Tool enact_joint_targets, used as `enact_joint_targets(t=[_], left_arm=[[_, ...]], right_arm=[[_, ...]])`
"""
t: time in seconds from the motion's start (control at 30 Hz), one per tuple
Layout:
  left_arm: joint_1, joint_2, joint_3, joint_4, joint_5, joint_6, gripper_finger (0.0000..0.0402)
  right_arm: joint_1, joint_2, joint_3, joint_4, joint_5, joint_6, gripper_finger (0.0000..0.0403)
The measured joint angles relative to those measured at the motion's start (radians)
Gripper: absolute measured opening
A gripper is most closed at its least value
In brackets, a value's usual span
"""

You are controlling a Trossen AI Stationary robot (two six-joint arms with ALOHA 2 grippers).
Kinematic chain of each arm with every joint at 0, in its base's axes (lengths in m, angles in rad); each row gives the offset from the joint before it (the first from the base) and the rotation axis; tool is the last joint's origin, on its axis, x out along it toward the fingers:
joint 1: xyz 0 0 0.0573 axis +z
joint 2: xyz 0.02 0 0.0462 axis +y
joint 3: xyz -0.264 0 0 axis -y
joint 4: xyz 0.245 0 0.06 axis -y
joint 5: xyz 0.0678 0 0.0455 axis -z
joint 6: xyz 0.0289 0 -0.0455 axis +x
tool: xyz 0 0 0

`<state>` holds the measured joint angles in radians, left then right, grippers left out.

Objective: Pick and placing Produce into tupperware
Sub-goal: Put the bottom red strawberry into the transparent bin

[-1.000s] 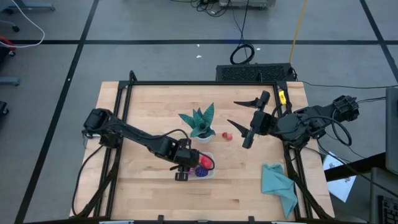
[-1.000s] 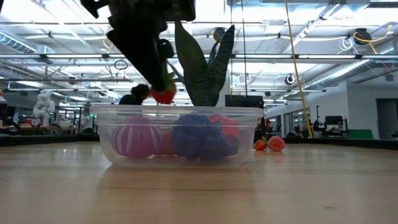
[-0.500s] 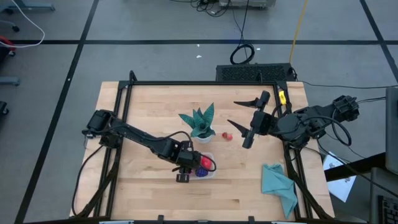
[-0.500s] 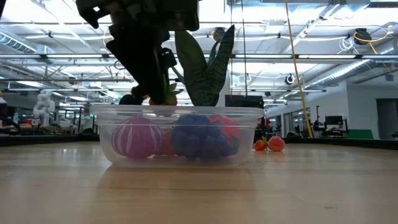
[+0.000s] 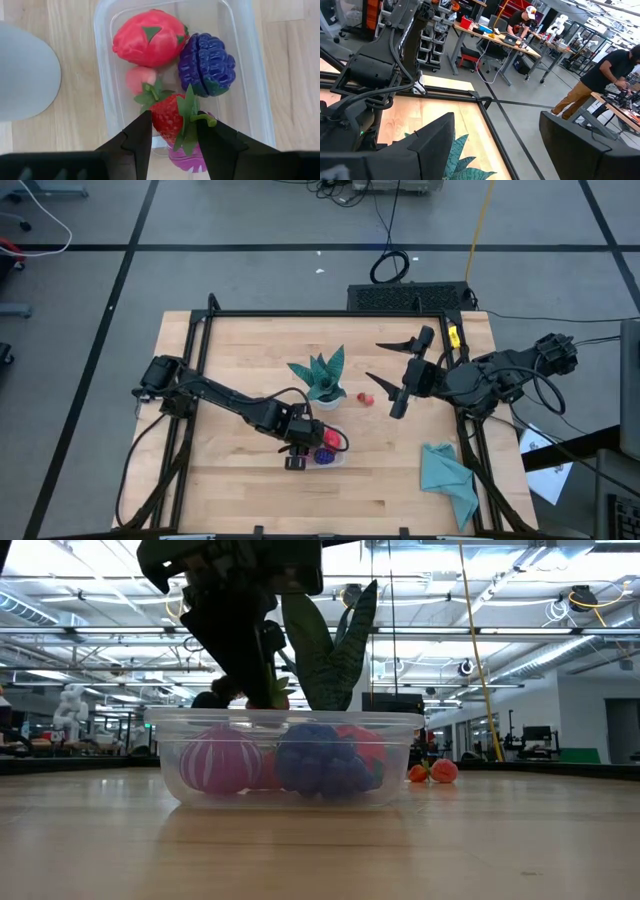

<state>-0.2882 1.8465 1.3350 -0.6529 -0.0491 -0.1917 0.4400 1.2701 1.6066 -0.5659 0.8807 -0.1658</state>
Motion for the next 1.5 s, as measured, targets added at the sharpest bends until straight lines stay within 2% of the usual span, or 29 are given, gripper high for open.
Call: enact_joint_targets(t=[1.5], left_arm=[[0.0,0.034,-0.011,0.006,0.017,-0.031,0.0146]], right_arm=[[0.0,0.0,0.0,0.001,0.0,0.0,0.0281]])
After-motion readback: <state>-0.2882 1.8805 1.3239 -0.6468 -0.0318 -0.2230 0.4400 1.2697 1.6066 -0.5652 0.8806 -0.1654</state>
